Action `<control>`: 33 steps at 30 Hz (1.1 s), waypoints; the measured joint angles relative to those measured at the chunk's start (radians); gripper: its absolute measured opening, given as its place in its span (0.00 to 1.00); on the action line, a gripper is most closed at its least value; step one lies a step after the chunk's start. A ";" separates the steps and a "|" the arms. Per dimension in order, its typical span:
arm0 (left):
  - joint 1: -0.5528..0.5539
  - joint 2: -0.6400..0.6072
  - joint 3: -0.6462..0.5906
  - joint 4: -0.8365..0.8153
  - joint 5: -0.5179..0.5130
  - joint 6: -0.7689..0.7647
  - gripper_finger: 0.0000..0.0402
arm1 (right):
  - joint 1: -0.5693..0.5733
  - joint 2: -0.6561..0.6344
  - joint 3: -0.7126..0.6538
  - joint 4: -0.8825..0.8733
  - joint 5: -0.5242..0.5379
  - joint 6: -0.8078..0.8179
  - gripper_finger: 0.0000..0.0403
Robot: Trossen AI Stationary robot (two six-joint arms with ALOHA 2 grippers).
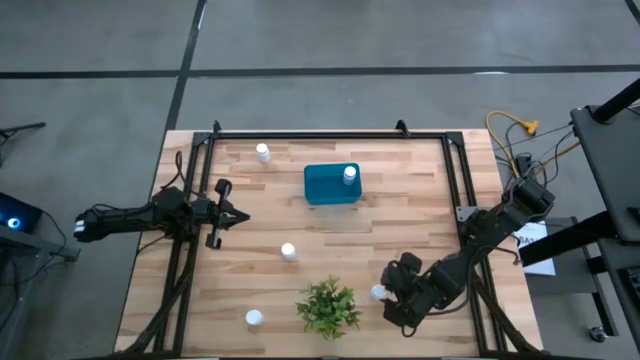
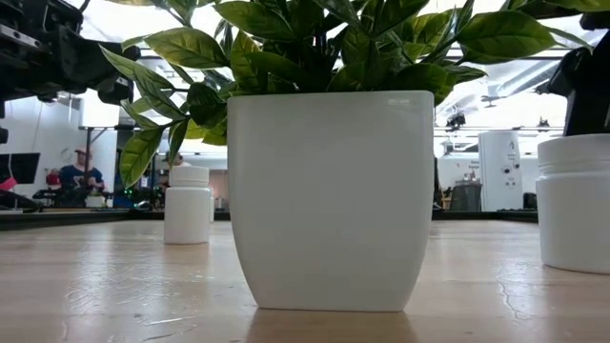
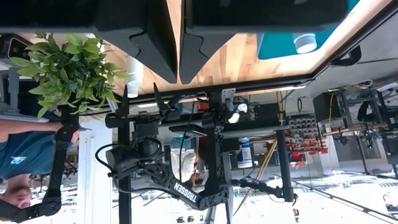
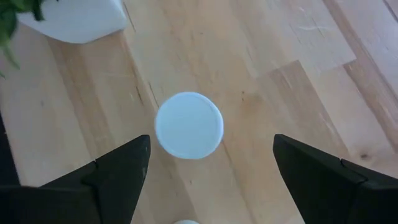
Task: Pick and place pill bottles into a basket
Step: Put the white pill bottle into the blue bin
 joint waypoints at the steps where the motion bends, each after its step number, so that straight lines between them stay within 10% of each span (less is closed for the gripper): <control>1: 0.000 0.000 0.000 0.000 0.000 0.000 0.00 | 0.000 0.000 -0.004 0.000 0.000 -0.001 0.82; 33: 0.000 0.000 0.000 0.000 0.000 0.000 0.00 | -0.046 0.000 -0.020 0.095 -0.032 -0.116 0.82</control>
